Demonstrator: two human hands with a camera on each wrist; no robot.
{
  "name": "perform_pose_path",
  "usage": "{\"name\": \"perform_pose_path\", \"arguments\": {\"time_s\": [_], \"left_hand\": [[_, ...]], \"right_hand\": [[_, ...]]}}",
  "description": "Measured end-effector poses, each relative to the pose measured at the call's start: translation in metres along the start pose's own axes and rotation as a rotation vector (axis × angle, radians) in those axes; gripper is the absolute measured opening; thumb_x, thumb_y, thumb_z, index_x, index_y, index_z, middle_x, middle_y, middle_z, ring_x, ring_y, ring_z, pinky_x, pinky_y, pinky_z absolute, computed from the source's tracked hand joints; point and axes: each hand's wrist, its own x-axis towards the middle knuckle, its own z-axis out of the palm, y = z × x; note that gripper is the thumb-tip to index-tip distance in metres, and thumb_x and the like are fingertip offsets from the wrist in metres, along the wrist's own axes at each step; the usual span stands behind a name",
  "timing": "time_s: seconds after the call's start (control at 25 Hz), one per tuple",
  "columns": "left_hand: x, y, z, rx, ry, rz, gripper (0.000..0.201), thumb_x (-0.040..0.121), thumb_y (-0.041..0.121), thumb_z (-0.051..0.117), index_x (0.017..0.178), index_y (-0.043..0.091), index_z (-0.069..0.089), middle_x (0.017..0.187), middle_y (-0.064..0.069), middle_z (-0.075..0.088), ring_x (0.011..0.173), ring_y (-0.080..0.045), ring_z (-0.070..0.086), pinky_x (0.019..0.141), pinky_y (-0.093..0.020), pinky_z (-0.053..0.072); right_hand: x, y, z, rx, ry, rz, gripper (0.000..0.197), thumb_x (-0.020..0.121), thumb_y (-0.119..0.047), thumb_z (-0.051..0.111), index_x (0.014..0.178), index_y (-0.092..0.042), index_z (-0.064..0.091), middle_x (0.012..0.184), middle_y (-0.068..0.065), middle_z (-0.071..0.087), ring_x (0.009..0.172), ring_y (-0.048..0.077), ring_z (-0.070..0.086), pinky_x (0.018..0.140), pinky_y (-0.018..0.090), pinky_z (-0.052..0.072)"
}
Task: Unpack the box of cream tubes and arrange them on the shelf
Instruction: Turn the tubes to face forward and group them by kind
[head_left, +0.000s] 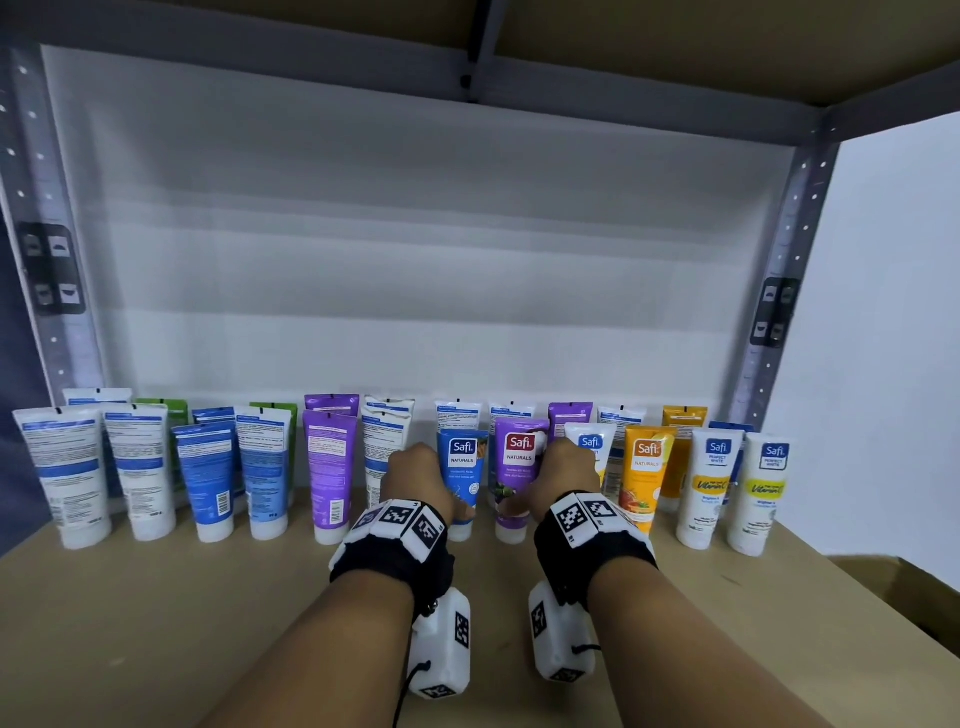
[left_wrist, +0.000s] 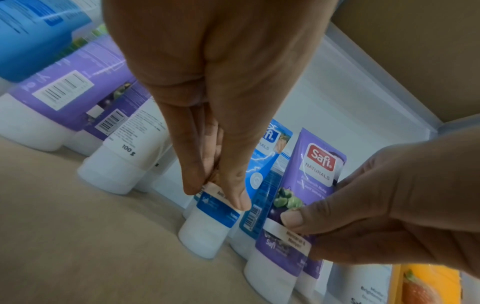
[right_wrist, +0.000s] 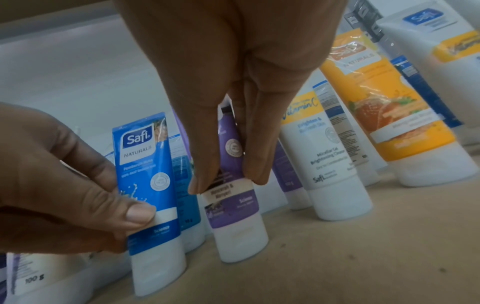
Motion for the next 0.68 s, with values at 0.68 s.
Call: {"name": "perform_pose_path", "arguments": {"time_s": [0.68], "left_hand": [[-0.045,-0.051,-0.077,0.001,0.220,-0.151,0.023,0.074,0.018,0.076,0.089,0.004,0.066,0.087,-0.010,0.065,0.086,-0.030,0.066,0.065,-0.027,0.047]], "right_hand": [[-0.059,-0.075,0.006,0.016,-0.093,-0.122,0.033,0.066,-0.031,0.084,0.066,-0.014,0.056,0.064,0.001,0.051,0.060,0.014,0.048,0.054,0.021,0.043]]}}
